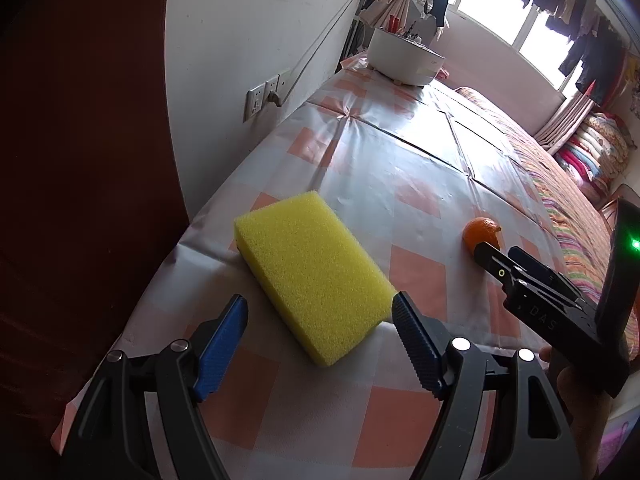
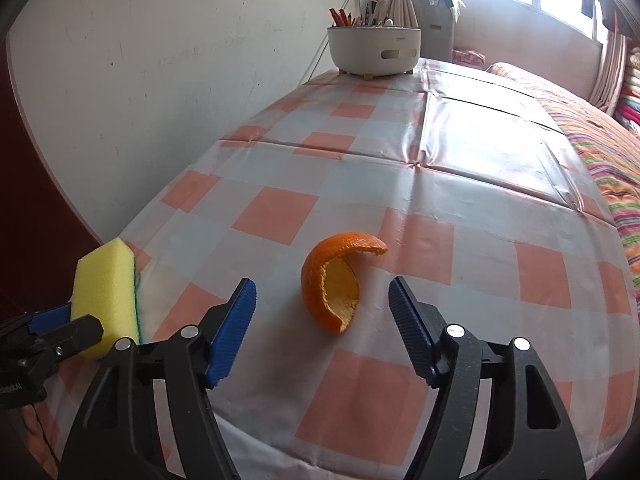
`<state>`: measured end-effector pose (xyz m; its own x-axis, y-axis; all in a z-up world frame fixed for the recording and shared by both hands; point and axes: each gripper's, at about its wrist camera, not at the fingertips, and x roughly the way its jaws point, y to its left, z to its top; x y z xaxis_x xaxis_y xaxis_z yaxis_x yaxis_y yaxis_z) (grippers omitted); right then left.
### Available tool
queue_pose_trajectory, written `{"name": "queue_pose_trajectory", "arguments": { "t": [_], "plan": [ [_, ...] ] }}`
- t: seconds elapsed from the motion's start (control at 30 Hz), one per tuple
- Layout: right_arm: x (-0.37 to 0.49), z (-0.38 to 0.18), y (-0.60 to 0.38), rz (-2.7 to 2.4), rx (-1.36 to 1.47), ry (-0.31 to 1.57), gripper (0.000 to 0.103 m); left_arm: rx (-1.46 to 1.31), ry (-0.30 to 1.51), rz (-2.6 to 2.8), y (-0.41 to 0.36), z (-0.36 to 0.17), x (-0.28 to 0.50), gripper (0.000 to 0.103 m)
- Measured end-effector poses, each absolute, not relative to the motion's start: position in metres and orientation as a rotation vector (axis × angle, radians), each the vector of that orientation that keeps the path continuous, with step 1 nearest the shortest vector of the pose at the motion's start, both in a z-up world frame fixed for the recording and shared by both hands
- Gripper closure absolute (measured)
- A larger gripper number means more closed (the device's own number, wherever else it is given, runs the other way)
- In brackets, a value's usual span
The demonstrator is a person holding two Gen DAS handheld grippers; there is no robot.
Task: Collect trash
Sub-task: 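Grasp the yellow sponge with left tool while right tool grasps orange peel, then carry sponge and orange peel over the cream bin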
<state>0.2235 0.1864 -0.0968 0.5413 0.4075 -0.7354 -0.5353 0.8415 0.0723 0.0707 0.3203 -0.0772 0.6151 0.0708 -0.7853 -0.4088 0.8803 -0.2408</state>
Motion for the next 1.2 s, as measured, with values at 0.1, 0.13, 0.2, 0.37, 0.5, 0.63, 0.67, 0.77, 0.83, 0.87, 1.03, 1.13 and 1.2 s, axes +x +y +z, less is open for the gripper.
{"name": "queue_pose_trajectory", "arguments": {
  "t": [0.1,0.13,0.2,0.37,0.5,0.63,0.67,0.77,0.83,0.87,1.03,1.13,1.2],
  "plan": [
    [0.227,-0.098,0.193,0.57,-0.178,0.842,0.04,-0.43,0.891,0.28,0.321,-0.081,0.078,0.031],
    [0.229,-0.1,0.196,0.574,-0.182,0.85,0.048,-0.439,0.897,0.276,0.321,-0.082,0.079,0.031],
    [0.231,-0.102,0.199,0.576,-0.185,0.862,0.066,-0.458,0.901,0.273,0.323,-0.085,0.081,0.03],
    [0.235,-0.104,0.201,0.617,-0.164,0.893,0.092,-0.483,0.896,0.281,0.326,-0.086,0.084,0.031],
    [0.228,-0.099,0.203,0.64,-0.172,0.866,0.094,-0.461,0.883,0.287,0.323,-0.086,0.086,0.048],
    [0.224,-0.097,0.198,0.652,-0.164,0.863,0.094,-0.403,0.871,0.294,0.317,-0.084,0.087,0.057],
    [0.223,-0.096,0.195,0.653,-0.159,0.86,0.094,-0.394,0.867,0.295,0.316,-0.083,0.086,0.06],
    [0.221,-0.095,0.187,0.652,-0.146,0.856,0.094,-0.376,0.854,0.279,0.312,-0.082,0.086,0.063],
    [0.221,-0.094,0.182,0.648,-0.14,0.852,0.094,-0.363,0.844,0.271,0.309,-0.079,0.085,0.064],
    [0.221,-0.094,0.18,0.645,-0.137,0.852,0.094,-0.352,0.841,0.263,0.307,-0.078,0.085,0.064],
    [0.222,-0.092,0.166,0.628,-0.128,0.846,0.094,-0.338,0.824,0.244,0.296,-0.071,0.084,0.064],
    [0.222,-0.09,0.158,0.617,-0.126,0.844,0.094,-0.322,0.821,0.228,0.287,-0.066,0.087,0.064],
    [0.221,-0.088,0.151,0.61,-0.126,0.839,0.094,-0.319,0.818,0.217,0.282,-0.064,0.088,0.064]
  ]
}}
